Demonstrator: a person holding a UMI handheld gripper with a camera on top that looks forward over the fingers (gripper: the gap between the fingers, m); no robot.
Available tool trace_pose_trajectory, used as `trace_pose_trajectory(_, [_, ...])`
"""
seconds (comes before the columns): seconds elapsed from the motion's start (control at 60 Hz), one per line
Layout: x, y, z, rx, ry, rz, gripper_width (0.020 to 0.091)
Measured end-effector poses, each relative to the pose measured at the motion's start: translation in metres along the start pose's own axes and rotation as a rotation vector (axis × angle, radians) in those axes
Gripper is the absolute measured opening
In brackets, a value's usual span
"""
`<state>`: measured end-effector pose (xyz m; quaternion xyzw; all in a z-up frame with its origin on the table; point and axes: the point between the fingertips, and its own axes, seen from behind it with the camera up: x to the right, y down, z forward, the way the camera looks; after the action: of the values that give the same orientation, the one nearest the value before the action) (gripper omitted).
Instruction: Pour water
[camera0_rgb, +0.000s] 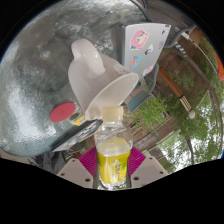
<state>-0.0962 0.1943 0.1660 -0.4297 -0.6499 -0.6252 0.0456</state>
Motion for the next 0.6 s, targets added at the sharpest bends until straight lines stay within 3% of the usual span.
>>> trace_pose_trajectory(0.117, [-0.002,-0.004,0.000,0.036,-0.038,0.136,0.0374])
trace_pose_trajectory(0.2, [0.002,-0.004,-0.004,0.020,-0.025,0.488,0.0377])
trace_pose_trajectory(0.267, [0.018,-0.004,0.007,0.050,-0.046,0.850,0.0378])
trace_pose_trajectory(0.283, [0.025,0.013,0.001,0.084,-0.064,0.898,0.0378])
trace_pose_trajectory(0.317, [0.028,0.012,0.003,0.091,-0.093,1.113,0.0378])
trace_pose_trajectory(0.4, [0.038,0.011,0.006,0.195,-0.108,1.563,0.0411])
trace_pose_trajectory(0.483, [0.022,0.011,0.009,0.246,-0.069,1.813,0.0412])
trace_pose_trajectory(0.6, [-0.010,-0.009,0.035,0.297,-0.197,2.075,0.0411])
